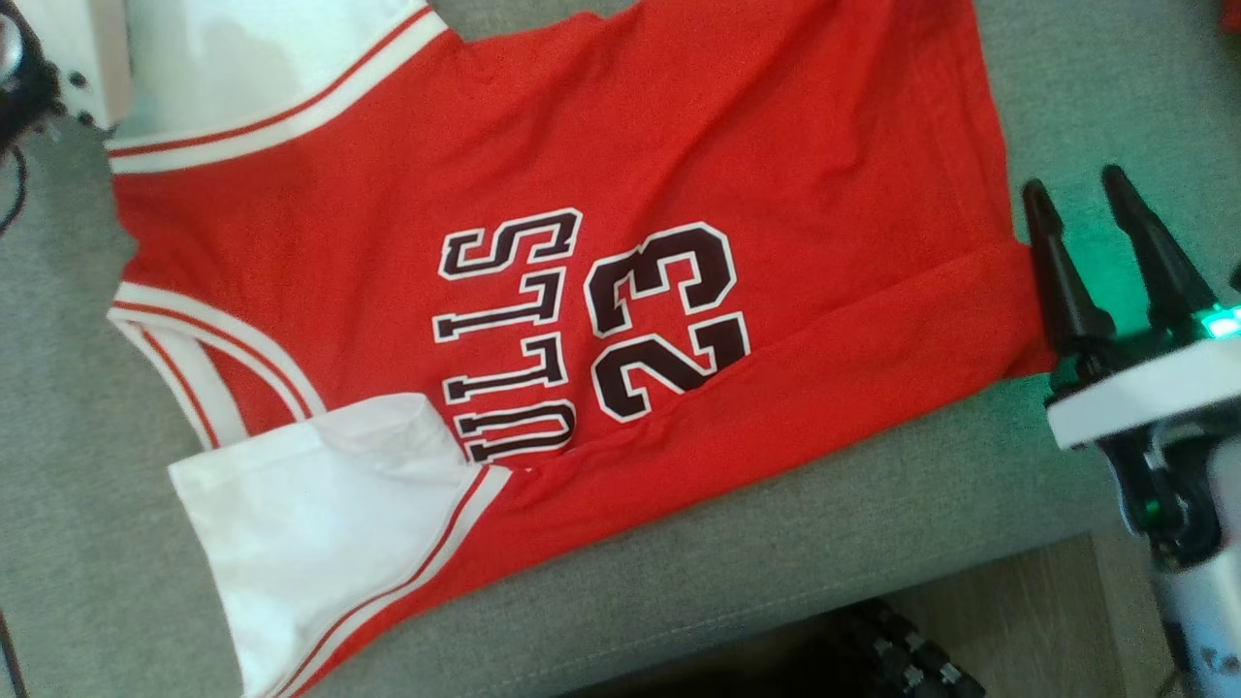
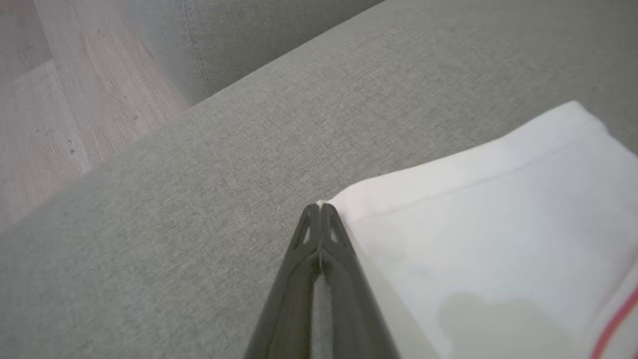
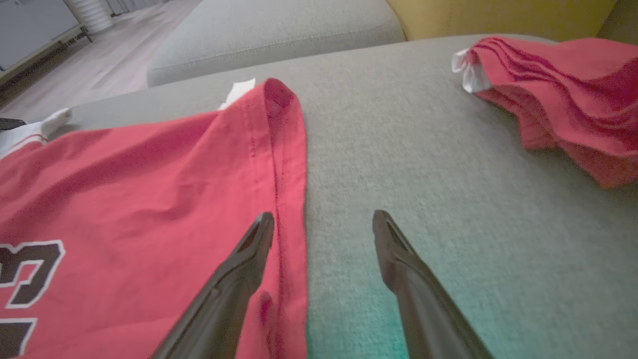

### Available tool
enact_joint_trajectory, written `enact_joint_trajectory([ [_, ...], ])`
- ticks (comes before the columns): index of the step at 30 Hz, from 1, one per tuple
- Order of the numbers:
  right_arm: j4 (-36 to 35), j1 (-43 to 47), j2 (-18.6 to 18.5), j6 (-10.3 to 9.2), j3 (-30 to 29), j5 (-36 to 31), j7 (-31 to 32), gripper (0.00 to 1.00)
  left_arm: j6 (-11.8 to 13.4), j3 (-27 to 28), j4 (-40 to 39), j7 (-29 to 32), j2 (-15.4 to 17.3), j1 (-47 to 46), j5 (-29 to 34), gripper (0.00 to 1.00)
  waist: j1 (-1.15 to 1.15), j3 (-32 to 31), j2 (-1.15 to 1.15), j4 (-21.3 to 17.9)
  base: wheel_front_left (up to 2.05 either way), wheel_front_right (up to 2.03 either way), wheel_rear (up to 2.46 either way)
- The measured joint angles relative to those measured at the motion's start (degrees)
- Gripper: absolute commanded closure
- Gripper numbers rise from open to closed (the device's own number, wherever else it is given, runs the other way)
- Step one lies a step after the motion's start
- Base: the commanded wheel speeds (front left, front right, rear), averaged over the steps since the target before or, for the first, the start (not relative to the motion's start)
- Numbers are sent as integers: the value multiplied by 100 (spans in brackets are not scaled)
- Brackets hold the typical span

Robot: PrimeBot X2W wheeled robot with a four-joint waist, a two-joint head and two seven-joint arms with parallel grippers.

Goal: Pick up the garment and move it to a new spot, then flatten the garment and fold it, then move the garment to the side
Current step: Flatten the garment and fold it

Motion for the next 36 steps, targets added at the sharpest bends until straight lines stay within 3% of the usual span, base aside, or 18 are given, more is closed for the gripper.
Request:
enact_joint_trajectory([
  [7,159,-889,-8,0,387,68,570,0,-1,-323,-202,-609,-24,132,-103,100,0,-401,0,124,0,0,0],
  [16,1953,-2276,324,0,524,4,1807,0,-1,-806,-723,-976,-94,119,-229,100,0,-859,0,610,0,0,0],
  [24,3227,-3042,425,0,303,-359,2027,0,-1,-1018,-1173,-1039,-82,91,-189,100,0,-994,0,895,0,0,0],
  [33,3921,-3520,564,0,303,-365,1971,0,-1,-1124,-1334,-1039,-33,61,-189,100,0,-989,0,961,0,0,0],
  [34,3990,-3552,564,0,305,-365,1941,6,-1,-1127,-1341,-1039,-24,54,-189,100,0,-985,0,965,0,0,0],
  [36,4127,-3624,565,0,304,-346,1907,32,-1,-1132,-1344,-1039,-12,37,-189,100,0,-976,0,975,0,0,0],
])
